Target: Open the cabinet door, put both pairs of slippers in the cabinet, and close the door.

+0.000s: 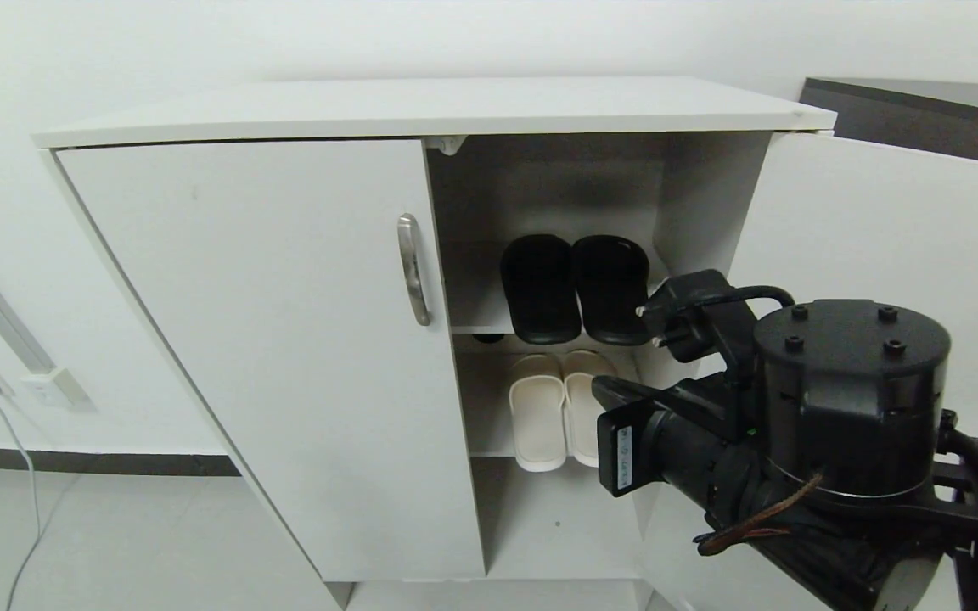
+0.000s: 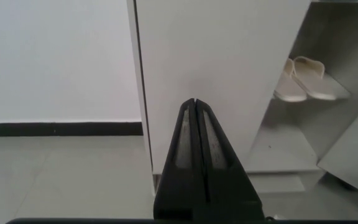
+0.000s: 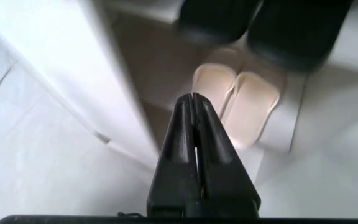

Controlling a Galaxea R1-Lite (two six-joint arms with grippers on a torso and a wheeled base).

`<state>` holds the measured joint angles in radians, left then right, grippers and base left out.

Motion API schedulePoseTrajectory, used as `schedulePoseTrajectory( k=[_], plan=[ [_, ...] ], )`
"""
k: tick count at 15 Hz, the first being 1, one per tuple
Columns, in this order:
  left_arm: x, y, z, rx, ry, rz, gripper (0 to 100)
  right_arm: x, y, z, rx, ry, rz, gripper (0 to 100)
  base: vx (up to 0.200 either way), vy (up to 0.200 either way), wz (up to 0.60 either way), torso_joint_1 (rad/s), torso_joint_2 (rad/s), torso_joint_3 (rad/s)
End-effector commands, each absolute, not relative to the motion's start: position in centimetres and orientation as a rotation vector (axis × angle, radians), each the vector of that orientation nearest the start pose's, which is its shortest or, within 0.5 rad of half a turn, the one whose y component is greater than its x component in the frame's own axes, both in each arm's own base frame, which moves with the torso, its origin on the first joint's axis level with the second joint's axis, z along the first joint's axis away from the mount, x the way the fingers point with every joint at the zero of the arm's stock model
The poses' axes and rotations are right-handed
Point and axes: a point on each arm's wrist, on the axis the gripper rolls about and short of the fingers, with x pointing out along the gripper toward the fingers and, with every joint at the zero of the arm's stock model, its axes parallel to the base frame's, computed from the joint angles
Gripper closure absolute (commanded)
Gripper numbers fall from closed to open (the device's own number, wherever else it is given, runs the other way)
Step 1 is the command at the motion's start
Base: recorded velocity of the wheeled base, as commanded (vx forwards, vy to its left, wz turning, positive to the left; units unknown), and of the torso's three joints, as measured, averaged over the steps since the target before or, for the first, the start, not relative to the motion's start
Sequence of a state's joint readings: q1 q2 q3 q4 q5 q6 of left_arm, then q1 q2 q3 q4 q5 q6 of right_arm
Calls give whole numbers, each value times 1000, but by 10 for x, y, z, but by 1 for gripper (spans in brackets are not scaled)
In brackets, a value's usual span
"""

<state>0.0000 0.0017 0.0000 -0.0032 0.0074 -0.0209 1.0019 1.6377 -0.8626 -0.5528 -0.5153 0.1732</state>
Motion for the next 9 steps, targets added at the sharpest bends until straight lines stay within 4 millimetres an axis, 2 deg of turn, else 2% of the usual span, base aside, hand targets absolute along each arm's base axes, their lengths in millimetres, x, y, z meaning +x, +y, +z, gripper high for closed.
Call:
schedulePoseTrajectory(
  k=[1, 8, 9],
  plan=[
    [-23, 0, 76, -21, -2, 8, 100, 170, 246, 201, -4, 226, 467, 100, -200, 0, 0, -7, 2, 2],
    [-23, 0, 76, -20, -2, 8, 100, 173, 246, 194, -7, 239, 474, 100, -200, 0, 0, 1, 0, 4],
    [-23, 0, 76, -20, -2, 8, 100, 174, 247, 193, -5, 239, 482, 100, 0, 0, 0, 0, 0, 0]
  ],
)
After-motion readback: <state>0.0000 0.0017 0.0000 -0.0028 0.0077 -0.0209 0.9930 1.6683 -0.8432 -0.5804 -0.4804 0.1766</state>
